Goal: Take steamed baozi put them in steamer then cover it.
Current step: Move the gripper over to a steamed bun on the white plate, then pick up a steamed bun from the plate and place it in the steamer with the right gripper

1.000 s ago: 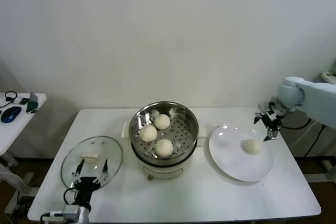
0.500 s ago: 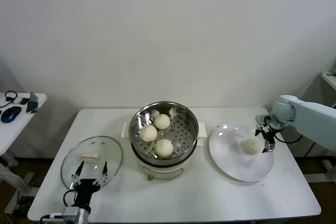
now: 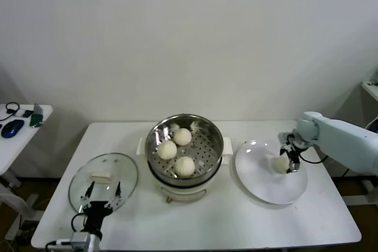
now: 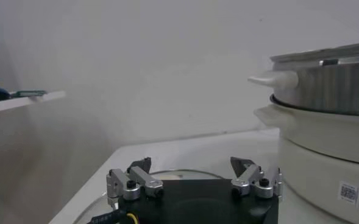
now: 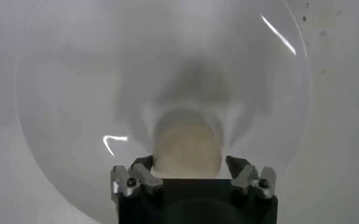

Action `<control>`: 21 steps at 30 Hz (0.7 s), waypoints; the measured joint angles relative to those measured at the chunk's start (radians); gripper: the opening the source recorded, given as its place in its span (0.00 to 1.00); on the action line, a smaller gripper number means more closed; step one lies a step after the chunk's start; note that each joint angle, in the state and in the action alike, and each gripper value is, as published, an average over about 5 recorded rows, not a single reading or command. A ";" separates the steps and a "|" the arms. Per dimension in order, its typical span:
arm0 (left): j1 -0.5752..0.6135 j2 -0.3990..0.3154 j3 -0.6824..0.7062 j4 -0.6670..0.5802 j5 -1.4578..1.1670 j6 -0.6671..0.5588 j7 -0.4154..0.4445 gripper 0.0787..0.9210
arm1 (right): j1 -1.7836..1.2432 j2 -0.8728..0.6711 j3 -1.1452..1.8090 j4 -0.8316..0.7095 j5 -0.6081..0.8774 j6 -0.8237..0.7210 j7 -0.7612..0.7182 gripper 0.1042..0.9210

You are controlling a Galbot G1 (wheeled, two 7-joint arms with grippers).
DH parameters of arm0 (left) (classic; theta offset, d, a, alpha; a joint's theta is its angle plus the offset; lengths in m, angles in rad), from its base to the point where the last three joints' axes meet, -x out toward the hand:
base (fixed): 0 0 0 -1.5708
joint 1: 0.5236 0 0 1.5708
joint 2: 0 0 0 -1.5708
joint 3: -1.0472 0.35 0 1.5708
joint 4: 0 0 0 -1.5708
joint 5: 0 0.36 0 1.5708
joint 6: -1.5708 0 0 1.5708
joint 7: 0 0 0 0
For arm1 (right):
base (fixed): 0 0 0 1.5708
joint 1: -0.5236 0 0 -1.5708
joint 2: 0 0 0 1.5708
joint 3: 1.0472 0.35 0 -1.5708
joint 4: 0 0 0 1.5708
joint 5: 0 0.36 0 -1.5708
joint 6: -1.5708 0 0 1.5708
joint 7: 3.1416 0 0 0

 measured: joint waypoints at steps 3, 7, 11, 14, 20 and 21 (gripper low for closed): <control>0.000 0.000 0.001 0.001 0.000 0.000 0.000 0.88 | -0.001 0.002 0.005 -0.001 -0.002 -0.001 -0.005 0.75; -0.001 -0.001 0.002 0.001 0.000 0.000 -0.001 0.88 | 0.009 0.002 0.006 0.003 0.001 -0.005 -0.009 0.71; -0.003 -0.002 0.003 0.004 0.000 0.001 -0.001 0.88 | 0.058 -0.003 -0.023 0.029 0.029 -0.010 -0.014 0.70; -0.007 -0.003 0.006 0.003 0.001 0.003 -0.001 0.88 | 0.137 -0.003 -0.081 0.071 0.078 -0.016 -0.019 0.71; -0.014 -0.003 0.010 -0.001 0.002 0.005 0.000 0.88 | 0.373 0.020 -0.239 0.209 0.233 -0.038 -0.028 0.72; -0.014 -0.002 0.010 -0.002 0.002 0.005 0.000 0.88 | 0.415 0.027 -0.261 0.236 0.262 -0.044 -0.028 0.72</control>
